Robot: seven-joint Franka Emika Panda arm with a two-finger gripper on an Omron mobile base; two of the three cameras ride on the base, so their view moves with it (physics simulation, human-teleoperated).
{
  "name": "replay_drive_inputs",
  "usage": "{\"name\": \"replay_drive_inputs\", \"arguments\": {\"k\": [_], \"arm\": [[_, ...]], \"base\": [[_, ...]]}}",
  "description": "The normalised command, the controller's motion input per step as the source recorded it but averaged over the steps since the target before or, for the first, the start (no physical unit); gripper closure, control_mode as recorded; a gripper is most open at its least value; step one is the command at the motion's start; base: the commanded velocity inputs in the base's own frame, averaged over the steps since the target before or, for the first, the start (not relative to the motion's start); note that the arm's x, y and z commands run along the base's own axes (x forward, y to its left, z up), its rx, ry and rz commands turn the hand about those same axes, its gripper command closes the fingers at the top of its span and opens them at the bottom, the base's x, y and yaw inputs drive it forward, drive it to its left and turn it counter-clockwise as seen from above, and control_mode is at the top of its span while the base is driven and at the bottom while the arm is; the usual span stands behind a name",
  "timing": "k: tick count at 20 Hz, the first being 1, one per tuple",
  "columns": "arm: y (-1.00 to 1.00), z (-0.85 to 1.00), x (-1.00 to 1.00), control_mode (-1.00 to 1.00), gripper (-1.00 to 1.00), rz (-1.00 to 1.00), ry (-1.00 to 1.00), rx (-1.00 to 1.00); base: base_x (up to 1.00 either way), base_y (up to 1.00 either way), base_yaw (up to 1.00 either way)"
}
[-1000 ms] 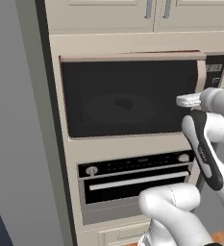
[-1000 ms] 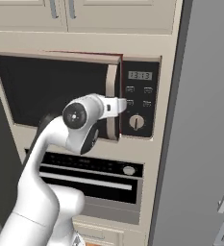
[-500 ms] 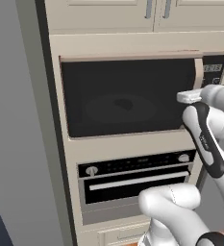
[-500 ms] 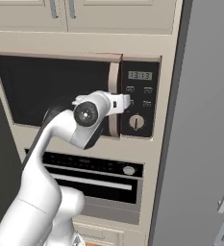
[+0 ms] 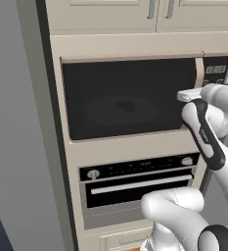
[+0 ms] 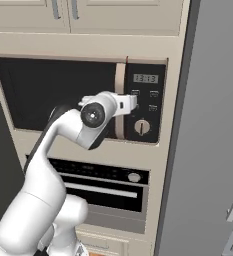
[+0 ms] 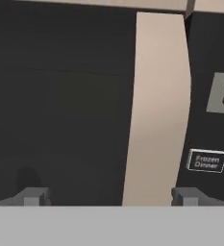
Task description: Close the microwave door.
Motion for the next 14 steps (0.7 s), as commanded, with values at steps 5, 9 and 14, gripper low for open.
{"name": "replay_drive_inputs", "arguments": {"k": [5,9,14], "arm": [[0.0,0.0,0.27,-1.0,-1.0,0.0,0.0,0.0],[0.0,0.0,0.22,-1.0,-1.0,0.0,0.0,0.0],[0.03,0.16,-0.05,-1.0,-1.0,0.0,0.01,-0.07]], "base": [[0.0,0.0,0.0],[0.0,0.0,0.0],[0.0,0.0,0.0]]}}
